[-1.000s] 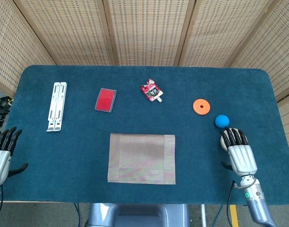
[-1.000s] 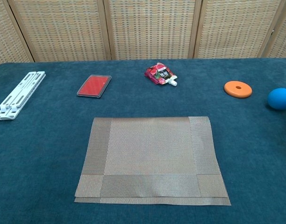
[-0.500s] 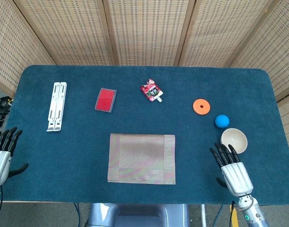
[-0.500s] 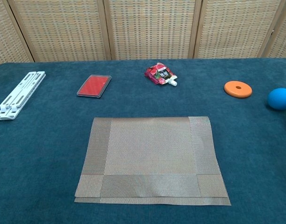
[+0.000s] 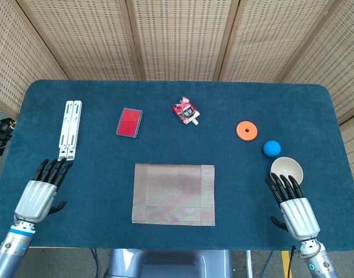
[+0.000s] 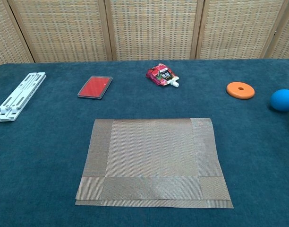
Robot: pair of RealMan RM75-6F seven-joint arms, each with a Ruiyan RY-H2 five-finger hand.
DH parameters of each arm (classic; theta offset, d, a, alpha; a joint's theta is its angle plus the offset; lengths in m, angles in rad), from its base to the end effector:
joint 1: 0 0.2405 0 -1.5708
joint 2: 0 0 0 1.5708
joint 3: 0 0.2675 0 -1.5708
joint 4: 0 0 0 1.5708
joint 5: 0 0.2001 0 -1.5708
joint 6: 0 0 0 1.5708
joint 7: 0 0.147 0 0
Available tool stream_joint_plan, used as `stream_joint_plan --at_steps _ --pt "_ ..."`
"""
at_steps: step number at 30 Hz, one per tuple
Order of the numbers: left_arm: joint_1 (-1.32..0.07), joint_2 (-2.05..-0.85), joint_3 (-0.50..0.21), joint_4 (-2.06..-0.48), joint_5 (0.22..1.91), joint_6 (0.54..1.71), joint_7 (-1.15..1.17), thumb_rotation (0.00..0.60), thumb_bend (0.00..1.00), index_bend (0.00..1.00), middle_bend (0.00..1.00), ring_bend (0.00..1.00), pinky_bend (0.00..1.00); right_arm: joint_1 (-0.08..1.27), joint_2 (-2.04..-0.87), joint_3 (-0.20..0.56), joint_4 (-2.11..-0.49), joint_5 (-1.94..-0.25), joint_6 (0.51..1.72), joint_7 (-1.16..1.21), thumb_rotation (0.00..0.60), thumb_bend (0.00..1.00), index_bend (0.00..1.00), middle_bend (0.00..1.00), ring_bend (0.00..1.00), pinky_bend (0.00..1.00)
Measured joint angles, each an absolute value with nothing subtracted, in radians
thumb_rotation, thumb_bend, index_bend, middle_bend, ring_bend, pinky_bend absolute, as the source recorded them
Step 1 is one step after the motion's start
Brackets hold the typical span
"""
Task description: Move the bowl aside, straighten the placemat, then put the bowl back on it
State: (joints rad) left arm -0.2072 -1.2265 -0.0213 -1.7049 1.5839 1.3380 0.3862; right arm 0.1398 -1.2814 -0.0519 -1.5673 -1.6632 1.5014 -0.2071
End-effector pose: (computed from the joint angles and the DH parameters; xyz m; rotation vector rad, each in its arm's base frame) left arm -0.2610 0.2060 0.1045 -1.7137 -0.7159 -0.8154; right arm -0.2844 -0.1763 0.1046 1.6339 -0.7692 0.9268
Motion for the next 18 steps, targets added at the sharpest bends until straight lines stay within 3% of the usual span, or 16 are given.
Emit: stream_joint_plan --at_steps 4,11,15,18 --pt "-0.251 -1.266 -0.016 -1.737 1.583 1.261 0.478 0.6 0.06 0.04 0.0 0.0 0.0 0.138 -1.274 -0.048 -1.573 -1.661 1.5 -0.194 0.6 0.06 0.09 0.0 0.0 0.0" --pt "-0.307 -1.387 0.008 -1.724 1.594 1.175 0.566 0.6 0.07 0.38 0.0 0.0 0.0 0.136 -1.262 -0.038 -1.579 -1.658 1.498 -0.172 0.6 0.06 0.13 0.0 0.0 0.0" --pt "-0.322 -1.44 0.025 -1.692 1.594 1.146 0.597 0.6 0.15 0.46 0.0 0.0 0.0 0.135 -1.257 -0.035 -1.583 -1.655 1.493 -0.162 0.6 0.06 0.16 0.0 0.0 0.0" --pt "-0.33 -1.468 0.036 -1.671 1.591 1.131 0.609 0.6 0.17 0.45 0.0 0.0 0.0 0.134 -1.253 -0.032 -1.585 -1.654 1.491 -0.155 0.6 0.06 0.17 0.0 0.0 0.0"
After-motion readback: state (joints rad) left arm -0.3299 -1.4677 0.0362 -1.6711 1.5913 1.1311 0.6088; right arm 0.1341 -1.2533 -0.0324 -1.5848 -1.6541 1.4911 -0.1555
